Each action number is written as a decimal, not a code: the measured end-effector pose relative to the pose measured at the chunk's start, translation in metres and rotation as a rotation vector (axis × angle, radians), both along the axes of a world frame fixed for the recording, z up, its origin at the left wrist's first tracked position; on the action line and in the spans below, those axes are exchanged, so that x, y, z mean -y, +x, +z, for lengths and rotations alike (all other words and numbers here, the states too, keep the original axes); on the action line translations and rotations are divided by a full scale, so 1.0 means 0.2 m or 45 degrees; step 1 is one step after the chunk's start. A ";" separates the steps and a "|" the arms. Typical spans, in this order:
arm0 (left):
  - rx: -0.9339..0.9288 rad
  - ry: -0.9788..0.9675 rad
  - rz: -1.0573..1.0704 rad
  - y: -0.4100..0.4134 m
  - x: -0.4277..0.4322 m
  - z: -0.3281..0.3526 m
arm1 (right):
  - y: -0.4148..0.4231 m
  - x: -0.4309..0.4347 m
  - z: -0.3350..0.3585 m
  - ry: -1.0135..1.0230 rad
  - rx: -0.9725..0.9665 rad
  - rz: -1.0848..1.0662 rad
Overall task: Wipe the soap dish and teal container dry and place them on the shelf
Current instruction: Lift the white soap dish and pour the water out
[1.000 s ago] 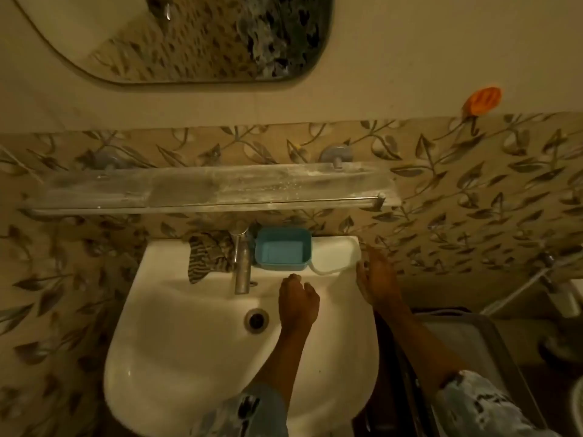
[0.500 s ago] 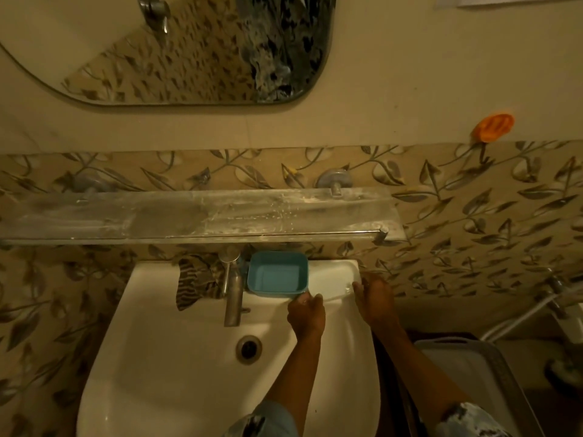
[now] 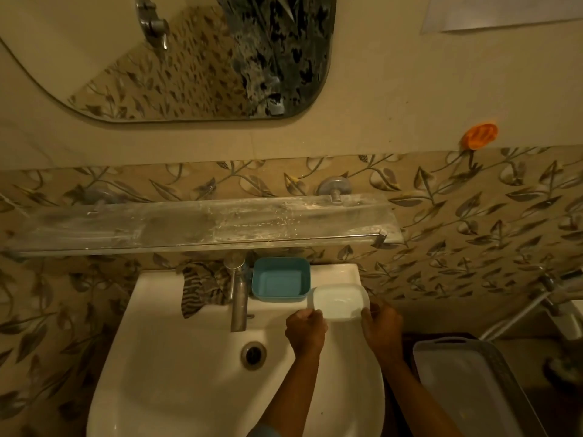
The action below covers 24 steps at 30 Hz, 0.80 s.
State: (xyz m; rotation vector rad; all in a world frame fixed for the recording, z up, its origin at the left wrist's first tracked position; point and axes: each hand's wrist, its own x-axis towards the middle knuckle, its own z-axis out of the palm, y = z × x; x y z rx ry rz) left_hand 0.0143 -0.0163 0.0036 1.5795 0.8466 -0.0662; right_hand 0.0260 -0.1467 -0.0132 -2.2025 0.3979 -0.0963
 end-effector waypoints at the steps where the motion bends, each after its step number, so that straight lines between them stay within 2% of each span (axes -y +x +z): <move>1: 0.009 -0.009 -0.011 -0.02 -0.01 0.01 | -0.03 -0.01 0.00 0.018 -0.007 -0.041; 5: 0.075 -0.015 -0.076 -0.11 -0.09 0.03 | -0.14 -0.06 -0.02 0.278 -0.053 -0.200; 12: 0.121 0.047 -0.164 -0.27 -0.27 0.05 | -0.25 -0.19 -0.05 0.789 -0.307 -0.367; 17: 0.124 0.088 -0.199 -0.35 -0.40 0.07 | -0.36 -0.29 -0.01 1.064 -0.471 -0.232; 24: 0.112 0.044 -0.224 -0.44 -0.58 0.03 | -0.46 -0.41 0.05 1.599 -0.585 -0.160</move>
